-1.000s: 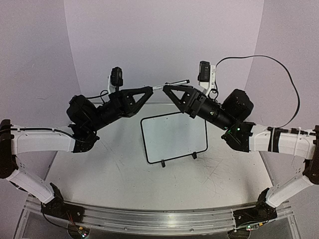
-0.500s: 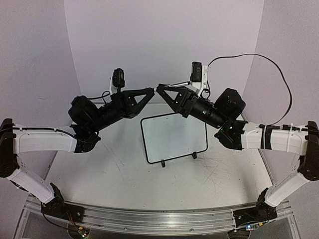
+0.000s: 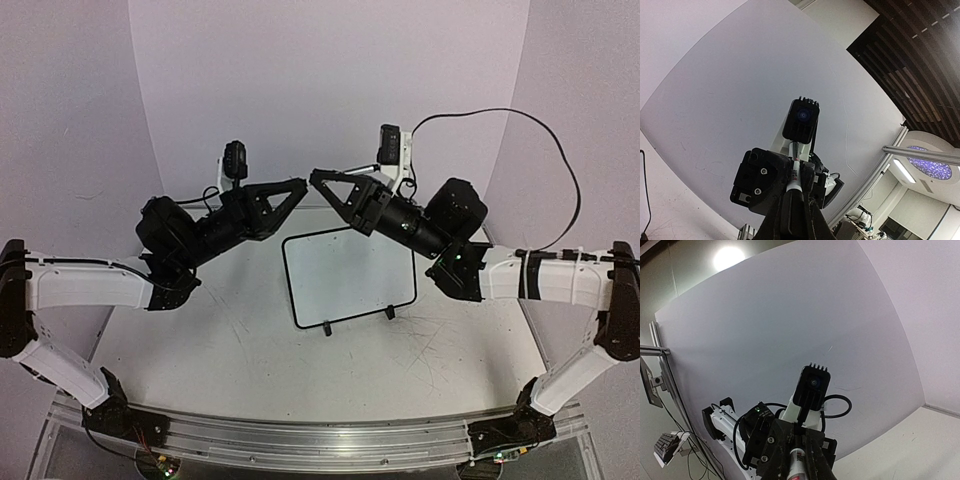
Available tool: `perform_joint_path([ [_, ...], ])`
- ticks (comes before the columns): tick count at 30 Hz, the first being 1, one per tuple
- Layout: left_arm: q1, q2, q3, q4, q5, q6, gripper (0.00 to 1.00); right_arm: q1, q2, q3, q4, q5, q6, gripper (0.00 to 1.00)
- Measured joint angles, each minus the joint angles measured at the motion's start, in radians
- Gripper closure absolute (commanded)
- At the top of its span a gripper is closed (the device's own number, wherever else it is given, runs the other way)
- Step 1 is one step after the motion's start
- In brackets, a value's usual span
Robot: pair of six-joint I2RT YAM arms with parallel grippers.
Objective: Write a sentence on the whiteboard
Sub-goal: Open the pen cap from the whiteboard marker, then place the pen cap at the center of the board.
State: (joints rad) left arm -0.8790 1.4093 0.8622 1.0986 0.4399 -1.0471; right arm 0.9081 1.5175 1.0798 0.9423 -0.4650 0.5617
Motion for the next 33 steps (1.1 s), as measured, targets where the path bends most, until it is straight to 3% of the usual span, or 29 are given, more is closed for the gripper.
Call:
perform_joint_path([
  [5, 0.0, -0.064, -0.131, -0.031, -0.043, -0.003, 1.0, -0.006, -0.042, -0.106, -0.02, 0.023, 0.056, 1.0],
  [12, 0.212, -0.302, -0.33, -0.082, -0.13, -0.037, 1.0, -0.265, -0.319, -0.25, -0.117, 0.096, 0.082, 1.0],
  [14, 0.243, -0.387, -0.327, -0.252, -0.163, 0.009, 1.0, -0.295, -0.414, -0.245, -0.236, 0.128, 0.013, 1.0],
  [18, 0.249, -0.481, -0.217, -0.755, -0.333, 0.13, 1.0, -0.294, -0.534, -0.193, -0.538, 0.229, -0.183, 1.0],
  [20, 0.252, -0.454, -0.146, -0.989, -0.425, 0.182, 1.0, -0.293, -0.552, -0.168, -0.693, 0.29, -0.279, 1.0],
  [25, 0.254, -0.31, -0.12, -1.3, -0.476, 0.252, 1.0, -0.293, -0.53, -0.147, -0.969, 0.389, -0.407, 1.0],
  [33, 0.254, -0.066, -0.125, -1.422, -0.379, 0.341, 1.0, -0.293, -0.519, -0.146, -1.098, 0.405, -0.446, 1.0],
])
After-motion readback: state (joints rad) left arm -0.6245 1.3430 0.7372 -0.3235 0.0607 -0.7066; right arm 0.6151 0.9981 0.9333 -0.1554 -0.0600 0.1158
